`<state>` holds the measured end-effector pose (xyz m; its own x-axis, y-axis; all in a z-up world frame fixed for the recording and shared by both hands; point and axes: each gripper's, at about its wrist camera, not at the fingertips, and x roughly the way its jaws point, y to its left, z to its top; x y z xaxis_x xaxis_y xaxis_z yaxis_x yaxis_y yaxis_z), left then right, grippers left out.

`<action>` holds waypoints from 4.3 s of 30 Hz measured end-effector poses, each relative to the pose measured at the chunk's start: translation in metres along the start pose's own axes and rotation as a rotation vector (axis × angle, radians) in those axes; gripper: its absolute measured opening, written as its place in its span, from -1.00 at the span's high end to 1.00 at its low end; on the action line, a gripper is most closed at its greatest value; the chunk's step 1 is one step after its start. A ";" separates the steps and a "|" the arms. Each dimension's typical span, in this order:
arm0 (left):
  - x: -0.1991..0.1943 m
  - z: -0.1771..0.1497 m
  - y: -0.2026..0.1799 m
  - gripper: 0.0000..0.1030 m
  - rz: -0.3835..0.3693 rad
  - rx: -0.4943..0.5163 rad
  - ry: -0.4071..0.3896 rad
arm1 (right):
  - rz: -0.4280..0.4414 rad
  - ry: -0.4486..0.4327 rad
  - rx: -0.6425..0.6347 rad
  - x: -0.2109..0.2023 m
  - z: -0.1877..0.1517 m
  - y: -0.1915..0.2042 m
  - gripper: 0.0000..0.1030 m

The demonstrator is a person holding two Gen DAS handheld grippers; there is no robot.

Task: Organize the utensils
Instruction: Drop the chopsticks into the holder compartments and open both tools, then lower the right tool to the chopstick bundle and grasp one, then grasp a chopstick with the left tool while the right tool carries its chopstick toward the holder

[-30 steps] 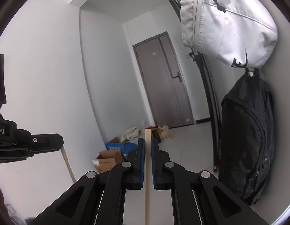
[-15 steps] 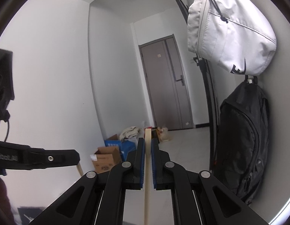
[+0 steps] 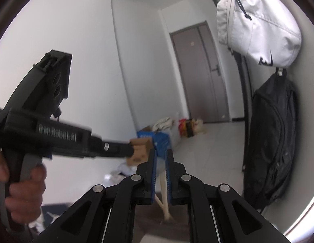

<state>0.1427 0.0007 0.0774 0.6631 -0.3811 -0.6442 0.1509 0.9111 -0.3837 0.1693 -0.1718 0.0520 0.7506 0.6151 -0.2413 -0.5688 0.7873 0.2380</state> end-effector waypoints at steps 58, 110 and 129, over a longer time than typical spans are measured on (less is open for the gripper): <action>-0.020 -0.159 0.099 -0.49 0.347 -0.107 -0.028 | -0.121 0.786 0.206 0.016 -0.172 0.014 -0.47; 0.047 -0.200 0.089 -0.49 0.215 -0.149 0.393 | 0.032 0.505 0.568 -0.051 -0.128 -0.037 0.91; 0.060 -0.206 0.065 -0.52 0.419 -0.006 0.440 | 0.072 0.402 0.619 -0.090 -0.130 -0.057 0.91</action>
<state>0.0416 0.0047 -0.1223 0.2992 -0.0208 -0.9540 -0.0623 0.9972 -0.0413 0.0901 -0.2665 -0.0620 0.4697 0.7257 -0.5028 -0.2289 0.6501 0.7245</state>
